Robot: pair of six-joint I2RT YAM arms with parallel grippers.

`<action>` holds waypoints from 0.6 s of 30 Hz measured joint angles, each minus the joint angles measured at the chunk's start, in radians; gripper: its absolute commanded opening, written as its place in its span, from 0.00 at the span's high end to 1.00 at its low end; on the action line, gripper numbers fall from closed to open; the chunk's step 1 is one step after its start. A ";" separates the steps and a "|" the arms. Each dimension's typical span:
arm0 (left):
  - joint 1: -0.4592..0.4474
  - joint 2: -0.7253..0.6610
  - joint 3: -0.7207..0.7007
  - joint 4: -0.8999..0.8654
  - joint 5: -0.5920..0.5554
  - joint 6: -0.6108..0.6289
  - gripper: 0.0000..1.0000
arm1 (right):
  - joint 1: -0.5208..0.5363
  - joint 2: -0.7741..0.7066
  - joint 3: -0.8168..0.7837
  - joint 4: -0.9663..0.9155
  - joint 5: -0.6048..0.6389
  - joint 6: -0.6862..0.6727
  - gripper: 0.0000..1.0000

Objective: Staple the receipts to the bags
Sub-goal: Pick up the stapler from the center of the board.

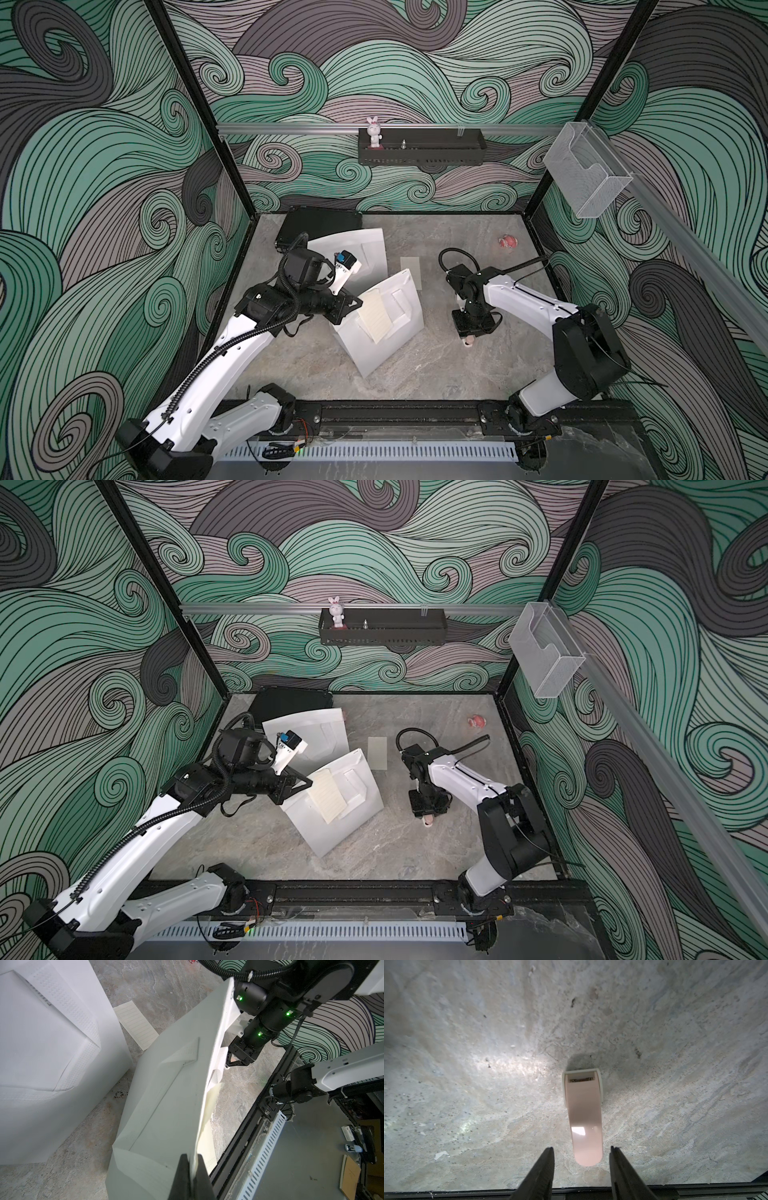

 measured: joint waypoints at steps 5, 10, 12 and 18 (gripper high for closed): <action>-0.003 -0.008 -0.003 -0.001 0.000 0.000 1.00 | 0.000 0.036 0.002 0.014 -0.002 -0.006 0.57; -0.003 -0.008 -0.004 -0.001 0.000 0.000 1.00 | 0.000 0.064 0.002 0.021 -0.002 -0.011 0.64; -0.003 -0.008 -0.004 -0.001 0.001 0.000 1.00 | 0.000 0.065 0.002 0.022 -0.001 -0.014 0.68; -0.003 -0.008 -0.004 -0.001 0.000 0.000 1.00 | 0.000 0.064 0.002 0.022 -0.001 -0.018 0.81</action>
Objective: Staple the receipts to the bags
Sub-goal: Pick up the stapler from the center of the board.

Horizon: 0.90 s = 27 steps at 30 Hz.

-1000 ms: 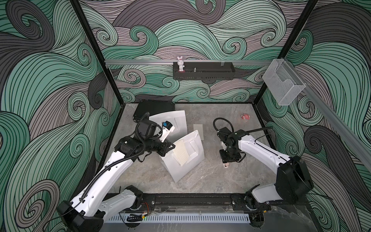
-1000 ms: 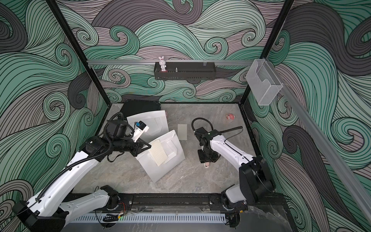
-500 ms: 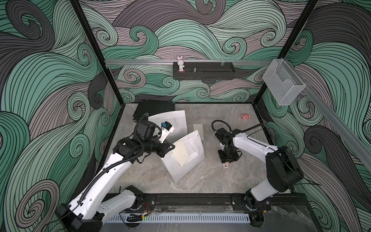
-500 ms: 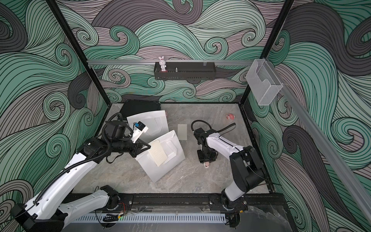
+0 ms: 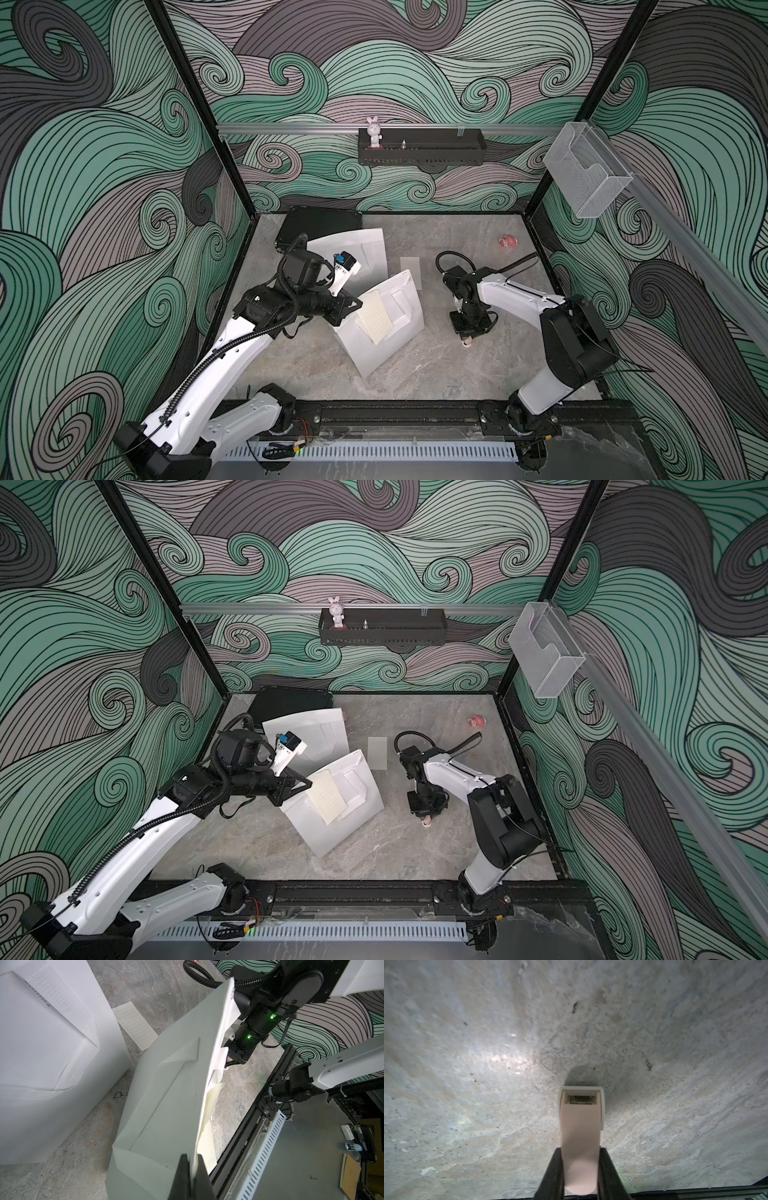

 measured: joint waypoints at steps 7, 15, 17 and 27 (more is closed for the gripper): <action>0.000 0.003 0.000 0.000 0.001 -0.001 1.00 | 0.000 -0.116 0.000 0.014 -0.018 0.000 0.83; -0.003 0.072 0.004 0.005 -0.004 -0.027 1.00 | 0.002 -0.470 0.030 0.085 -0.120 -0.004 0.81; -0.006 0.087 0.010 0.006 -0.009 -0.037 1.00 | 0.011 -0.536 0.044 0.129 -0.146 -0.002 0.83; -0.029 0.175 0.089 0.011 -0.062 -0.098 1.00 | 0.258 -0.651 0.072 0.436 -0.153 0.089 0.86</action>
